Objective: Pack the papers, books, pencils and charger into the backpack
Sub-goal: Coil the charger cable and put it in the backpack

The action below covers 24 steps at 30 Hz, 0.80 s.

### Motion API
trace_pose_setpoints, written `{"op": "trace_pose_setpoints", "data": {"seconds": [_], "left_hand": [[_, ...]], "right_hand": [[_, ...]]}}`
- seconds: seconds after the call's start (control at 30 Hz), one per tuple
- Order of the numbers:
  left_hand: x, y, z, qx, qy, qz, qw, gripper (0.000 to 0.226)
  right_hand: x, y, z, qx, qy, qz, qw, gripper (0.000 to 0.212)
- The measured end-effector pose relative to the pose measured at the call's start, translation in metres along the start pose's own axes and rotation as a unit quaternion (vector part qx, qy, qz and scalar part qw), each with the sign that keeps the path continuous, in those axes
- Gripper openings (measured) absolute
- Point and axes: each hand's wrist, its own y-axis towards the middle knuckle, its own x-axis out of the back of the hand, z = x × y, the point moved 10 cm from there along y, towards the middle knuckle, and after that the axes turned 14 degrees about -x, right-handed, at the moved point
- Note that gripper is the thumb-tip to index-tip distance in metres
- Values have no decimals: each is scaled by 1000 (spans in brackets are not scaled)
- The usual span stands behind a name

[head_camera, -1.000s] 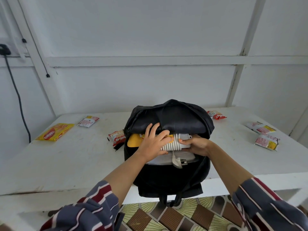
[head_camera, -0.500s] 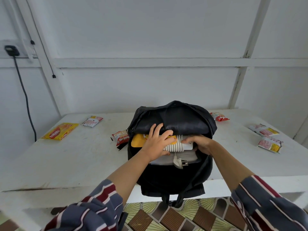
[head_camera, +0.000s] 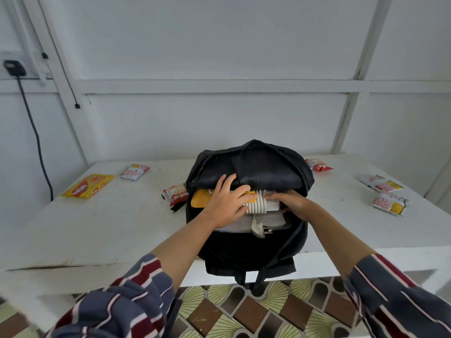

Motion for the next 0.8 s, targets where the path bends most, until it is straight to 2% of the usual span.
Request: {"op": "trace_pose_setpoints", "data": {"seconds": [0.1, 0.17, 0.27, 0.37, 0.43, 0.53, 0.6, 0.63, 0.67, 0.7, 0.73, 0.8], "left_hand": [[3, 0, 1, -7, 7, 0, 1000, 30], [5, 1, 1, -9, -7, 6, 1000, 34], [11, 0, 1, -22, -17, -3, 1000, 26], [27, 1, 7, -5, -46, -48, 998, 29], [44, 2, 15, 9, -77, -106, 991, 27], [75, -2, 35, 50, -70, -201, 976, 23], [96, -15, 53, 126, -33, -276, 952, 22], [105, -23, 61, 170, -22, -305, 937, 24], [111, -30, 67, 209, -20, -324, 923, 26], [114, -36, 72, 241, -39, -333, 911, 29], [113, -40, 78, 270, -95, -333, 898, 33], [94, -45, 89, 347, -264, -305, 847, 36]], "right_hand": [[0, -4, -2, -22, 6, 37, 999, 44], [6, -13, -2, -34, -79, 36, 996, 32], [27, -29, 6, -14, -216, -6, 976, 30], [63, -40, 6, -37, -259, -70, 963, 27], [80, -47, 2, -74, -290, -93, 949, 25], [112, -47, 3, -90, -255, -184, 945, 22], [132, -50, 16, -16, -165, -274, 947, 25], [134, -56, 24, 33, -116, -295, 948, 27], [129, -63, 30, 72, -70, -281, 955, 29], [118, -67, 34, 96, -30, -234, 967, 31], [103, -69, 36, 108, -7, -176, 978, 32], [78, -71, 36, 111, -28, -91, 989, 33]]}}
